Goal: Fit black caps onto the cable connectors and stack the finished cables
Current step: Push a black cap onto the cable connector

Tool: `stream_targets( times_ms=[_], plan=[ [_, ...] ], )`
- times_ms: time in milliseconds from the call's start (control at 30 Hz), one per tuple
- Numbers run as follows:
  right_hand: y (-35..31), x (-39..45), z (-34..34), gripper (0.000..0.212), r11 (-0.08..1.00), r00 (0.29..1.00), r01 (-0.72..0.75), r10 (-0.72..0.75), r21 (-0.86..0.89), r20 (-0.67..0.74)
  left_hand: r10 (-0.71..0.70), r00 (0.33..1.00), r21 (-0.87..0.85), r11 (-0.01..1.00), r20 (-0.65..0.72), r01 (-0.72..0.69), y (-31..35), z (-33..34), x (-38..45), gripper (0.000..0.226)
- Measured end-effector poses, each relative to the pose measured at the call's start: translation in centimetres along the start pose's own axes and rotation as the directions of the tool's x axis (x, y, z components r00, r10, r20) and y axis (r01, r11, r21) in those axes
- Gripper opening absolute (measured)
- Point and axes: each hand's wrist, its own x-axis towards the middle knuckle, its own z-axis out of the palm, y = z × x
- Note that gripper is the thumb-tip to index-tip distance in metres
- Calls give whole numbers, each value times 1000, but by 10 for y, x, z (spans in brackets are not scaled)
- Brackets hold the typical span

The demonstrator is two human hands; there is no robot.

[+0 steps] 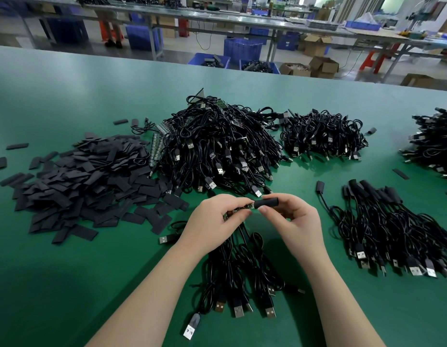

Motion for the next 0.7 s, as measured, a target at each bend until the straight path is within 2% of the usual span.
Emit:
stream_targets(
  times_ms=[400,700],
  plan=[
    [8,0,9,23,994,996,-61,67,93,-64,8,1000,18,1000,-18,-7,2,2,0,29],
    [6,-2,13,27,993,997,-71,73,91,-16,-4,1000,-3,1000,-21,4,0,-2,0,27]
  ],
)
